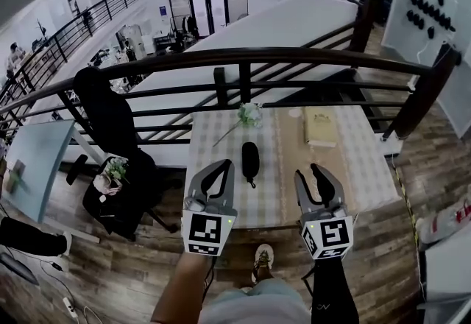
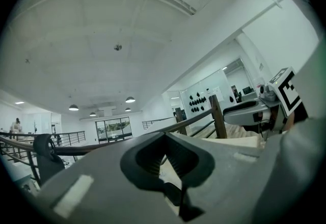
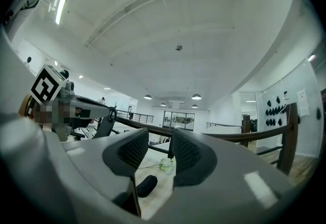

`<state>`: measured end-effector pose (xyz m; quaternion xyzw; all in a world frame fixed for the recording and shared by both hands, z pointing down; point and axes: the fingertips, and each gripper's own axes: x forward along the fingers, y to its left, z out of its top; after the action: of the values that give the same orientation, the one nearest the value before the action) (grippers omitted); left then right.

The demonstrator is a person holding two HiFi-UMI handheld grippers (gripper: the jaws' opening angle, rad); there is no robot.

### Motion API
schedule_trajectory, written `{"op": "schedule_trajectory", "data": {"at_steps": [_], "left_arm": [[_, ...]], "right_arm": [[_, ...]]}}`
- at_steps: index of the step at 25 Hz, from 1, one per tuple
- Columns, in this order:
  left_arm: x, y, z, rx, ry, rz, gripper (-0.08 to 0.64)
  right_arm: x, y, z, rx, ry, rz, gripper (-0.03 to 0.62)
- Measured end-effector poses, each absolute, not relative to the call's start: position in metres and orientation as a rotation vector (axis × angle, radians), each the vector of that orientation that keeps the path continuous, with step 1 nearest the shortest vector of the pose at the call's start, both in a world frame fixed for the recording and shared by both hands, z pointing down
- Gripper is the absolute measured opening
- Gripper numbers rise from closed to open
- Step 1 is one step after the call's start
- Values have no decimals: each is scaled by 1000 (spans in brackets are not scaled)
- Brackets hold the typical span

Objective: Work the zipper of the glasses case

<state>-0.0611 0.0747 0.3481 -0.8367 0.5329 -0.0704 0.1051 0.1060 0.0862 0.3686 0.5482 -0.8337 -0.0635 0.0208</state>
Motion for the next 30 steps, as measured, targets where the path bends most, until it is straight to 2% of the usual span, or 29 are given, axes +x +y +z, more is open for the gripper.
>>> {"op": "schedule_trajectory", "data": {"at_steps": [13, 30], "left_arm": [[-38, -63, 385, -2470, 1661, -269, 3], [-29, -151, 428, -2586, 1588, -384, 5]], "right_arm": [[122, -69, 382, 1611, -2697, -113, 172], [129, -148, 408, 1673, -2646, 32, 172]]}}
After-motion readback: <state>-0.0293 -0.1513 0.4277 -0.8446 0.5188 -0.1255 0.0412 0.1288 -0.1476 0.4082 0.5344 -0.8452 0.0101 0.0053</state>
